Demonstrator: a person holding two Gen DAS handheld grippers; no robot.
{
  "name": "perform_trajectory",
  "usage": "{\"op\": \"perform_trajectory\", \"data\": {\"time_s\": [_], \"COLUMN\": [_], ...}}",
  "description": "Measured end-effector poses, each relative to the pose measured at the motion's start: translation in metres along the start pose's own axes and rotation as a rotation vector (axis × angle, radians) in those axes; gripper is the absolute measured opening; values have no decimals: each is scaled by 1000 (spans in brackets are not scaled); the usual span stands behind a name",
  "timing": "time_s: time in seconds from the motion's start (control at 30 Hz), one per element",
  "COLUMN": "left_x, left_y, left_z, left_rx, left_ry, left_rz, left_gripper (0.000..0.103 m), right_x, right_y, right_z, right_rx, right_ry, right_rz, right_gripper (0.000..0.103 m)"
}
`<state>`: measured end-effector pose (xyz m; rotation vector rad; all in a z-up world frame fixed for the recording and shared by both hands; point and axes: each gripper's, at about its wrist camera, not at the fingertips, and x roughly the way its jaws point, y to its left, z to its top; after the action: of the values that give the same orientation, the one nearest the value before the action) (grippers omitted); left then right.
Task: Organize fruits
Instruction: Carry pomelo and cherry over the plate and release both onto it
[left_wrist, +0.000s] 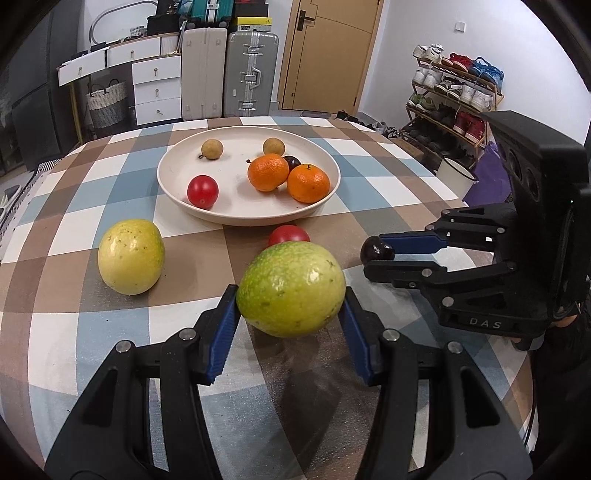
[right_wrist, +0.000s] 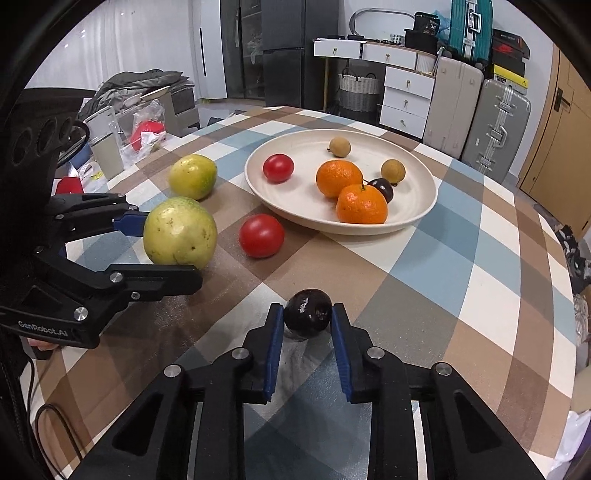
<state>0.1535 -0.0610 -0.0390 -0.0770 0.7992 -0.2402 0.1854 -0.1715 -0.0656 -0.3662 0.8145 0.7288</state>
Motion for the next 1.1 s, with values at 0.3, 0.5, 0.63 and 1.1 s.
{"op": "perform_trajectory", "data": {"time_s": [0.3,0.5,0.63,1.1], "left_x": [-12,-27,-32,-16], "left_y": [2,14,22,37], "left_z": [8,23,38,90], "left_rx": [19,-15,-24,-17], "left_ry": [-53,-110,-137,-183], "left_rz": [27,38,60,92], "left_gripper": [51,51,51,51], "right_x": [-28,-45,-54,-62], "right_y": [-6,-12,-14,-46], "right_z": [7,17,29,57], "right_rx": [38,83,102,177], "right_ry": [-126,-198,-231,-263], "right_rz": [23,23,14,-38], "right_gripper": [26,26,26,26]}}
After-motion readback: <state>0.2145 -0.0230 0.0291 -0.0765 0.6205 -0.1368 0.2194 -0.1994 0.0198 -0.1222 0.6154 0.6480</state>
